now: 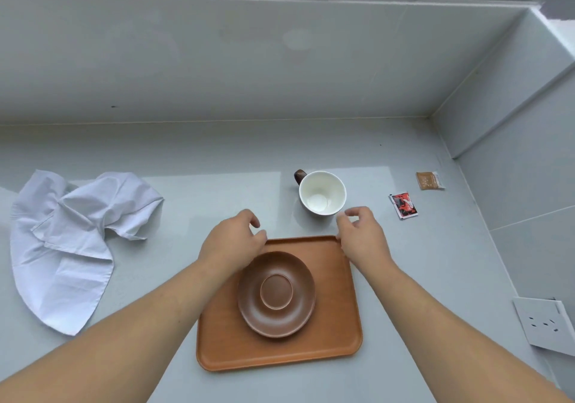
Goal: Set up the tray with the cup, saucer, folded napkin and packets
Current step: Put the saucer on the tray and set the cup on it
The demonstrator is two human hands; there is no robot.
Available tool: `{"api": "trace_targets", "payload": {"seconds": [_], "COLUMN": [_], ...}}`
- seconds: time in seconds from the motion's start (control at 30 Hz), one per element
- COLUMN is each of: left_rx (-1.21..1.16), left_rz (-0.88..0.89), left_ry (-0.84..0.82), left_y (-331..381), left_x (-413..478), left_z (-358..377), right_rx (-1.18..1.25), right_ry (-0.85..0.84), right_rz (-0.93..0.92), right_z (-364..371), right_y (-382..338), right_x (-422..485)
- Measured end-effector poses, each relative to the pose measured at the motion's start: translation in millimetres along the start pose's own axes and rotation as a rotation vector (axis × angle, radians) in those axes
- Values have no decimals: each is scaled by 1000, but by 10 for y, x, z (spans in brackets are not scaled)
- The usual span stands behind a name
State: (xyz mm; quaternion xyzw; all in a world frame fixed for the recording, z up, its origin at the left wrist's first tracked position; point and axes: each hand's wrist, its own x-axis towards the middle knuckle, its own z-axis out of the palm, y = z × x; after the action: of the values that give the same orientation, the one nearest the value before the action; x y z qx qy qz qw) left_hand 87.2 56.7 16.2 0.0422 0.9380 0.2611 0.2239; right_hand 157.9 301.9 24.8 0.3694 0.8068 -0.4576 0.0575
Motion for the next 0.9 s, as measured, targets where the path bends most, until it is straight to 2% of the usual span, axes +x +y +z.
{"api": "trace_targets", "payload": {"seconds": [0.2,0.33,0.43,0.63,0.8,0.9], "left_rx": [1,-21,-69,-280,-452,-452], "left_rz": [127,143,141,14,13,-25], "left_ry": [-71,-80,-67,-157,-145,-168], "left_y": [383,403,380,185,-104,-267], "left_x": [501,584,573,276,-218,-497], "left_z": [31,68,-2,-223,-182,-62], "right_rx": [66,-17,-68,-46,-91,-157], "right_ry": [-161,-192,-188,-313,-427,-481], "right_rz": [126,118,31,-80,-89,-114], "right_z": [20,56,36,5,65,140], "right_y": [-328,-323,-331,-350,-231,-124], "right_x": [469,532,487,6,-410,-609]}}
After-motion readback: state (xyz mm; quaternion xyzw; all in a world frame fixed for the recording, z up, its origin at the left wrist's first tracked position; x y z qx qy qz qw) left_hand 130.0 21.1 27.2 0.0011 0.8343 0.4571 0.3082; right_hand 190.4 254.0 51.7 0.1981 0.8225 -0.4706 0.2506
